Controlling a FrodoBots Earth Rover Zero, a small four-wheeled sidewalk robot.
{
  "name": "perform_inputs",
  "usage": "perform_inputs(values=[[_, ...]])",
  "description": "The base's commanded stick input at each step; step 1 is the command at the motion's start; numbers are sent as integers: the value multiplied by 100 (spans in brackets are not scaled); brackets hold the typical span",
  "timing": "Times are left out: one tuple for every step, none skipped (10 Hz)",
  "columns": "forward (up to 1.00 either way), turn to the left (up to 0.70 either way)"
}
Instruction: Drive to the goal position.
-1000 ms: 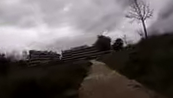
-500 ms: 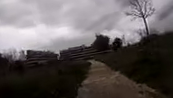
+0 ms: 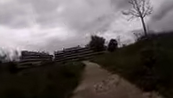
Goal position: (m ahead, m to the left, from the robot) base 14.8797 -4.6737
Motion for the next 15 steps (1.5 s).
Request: perform_inputs(values=[[70,0],[70,0],[70,0],[70,0],[70,0],[70,-32],[70,-23],[70,0],[70,0],[70,0],[70,0],[70,0],[70,0],[70,0],[70,0]])
